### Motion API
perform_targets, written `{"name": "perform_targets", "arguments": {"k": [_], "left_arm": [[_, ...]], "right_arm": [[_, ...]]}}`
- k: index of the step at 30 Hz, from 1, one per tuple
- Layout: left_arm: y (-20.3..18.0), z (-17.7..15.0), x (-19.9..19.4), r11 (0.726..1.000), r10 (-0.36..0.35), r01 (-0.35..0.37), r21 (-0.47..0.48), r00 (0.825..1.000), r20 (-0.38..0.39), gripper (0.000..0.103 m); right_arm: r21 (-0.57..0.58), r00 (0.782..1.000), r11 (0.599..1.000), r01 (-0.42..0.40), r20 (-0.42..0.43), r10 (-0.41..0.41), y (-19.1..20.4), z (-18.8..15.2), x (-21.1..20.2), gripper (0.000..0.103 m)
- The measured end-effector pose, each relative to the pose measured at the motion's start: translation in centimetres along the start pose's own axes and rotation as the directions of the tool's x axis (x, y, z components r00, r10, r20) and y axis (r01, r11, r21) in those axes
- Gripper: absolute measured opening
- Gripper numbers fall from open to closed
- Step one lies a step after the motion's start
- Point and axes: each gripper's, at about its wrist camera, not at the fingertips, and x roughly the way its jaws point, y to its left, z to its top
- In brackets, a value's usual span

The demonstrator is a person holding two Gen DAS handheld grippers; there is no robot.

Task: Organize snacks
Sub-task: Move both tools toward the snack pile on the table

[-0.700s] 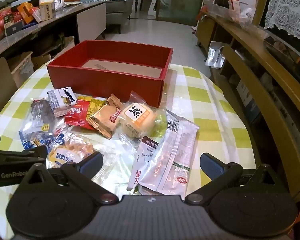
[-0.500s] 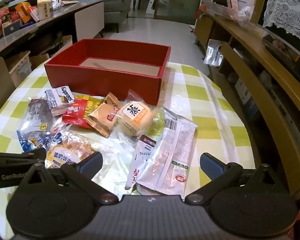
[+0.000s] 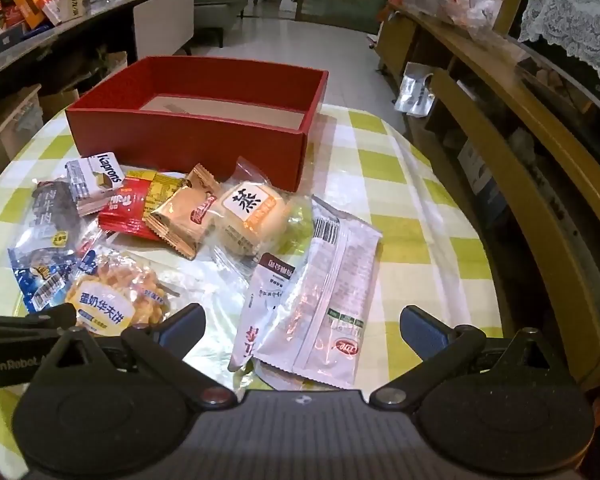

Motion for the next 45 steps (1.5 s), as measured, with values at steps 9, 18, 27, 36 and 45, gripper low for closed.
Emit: {"name": "perform_targets", "arguments": {"k": [9,18,27,36,45], "left_arm": [[-0.1,0.0,0.2,1.0,0.004,-0.003,0.016,1.0,-0.012,0.103],[-0.4,0.0,0.3,1.0,0.005,-0.004,0.03,1.0,-0.01,0.103],[-0.8,0.0,0.4,0.999,0.002,-0.001,0.041,1.0,-0.01,0.103],[-0.9,0.7,1.0,1.0,-0.01,0.01,0.027,1.0,-0.024,0.103],[-1.8,1.2,0.9,1.0,-0.028,0.028,-0.007,0.997,-0.071,0.103]], "right_arm": [[-0.004,1.0,1.0,0.0,-0.012,0.0,0.2,0.0,0.1,0.103],[0.0,1.0,1.0,0.003,-0.014,-0.003,0.1,0.0,0.1,0.103],[0.04,1.0,0.999,-0.015,-0.015,0.016,-0.6,0.0,0.4,0.103],[0.028,0.999,1.0,-0.008,-0.039,0.01,-1.1,0.4,0.8,0.103],[0.075,0.997,0.995,-0.072,-0.023,0.074,-3.3,2.2,-1.5,0.103]]}}
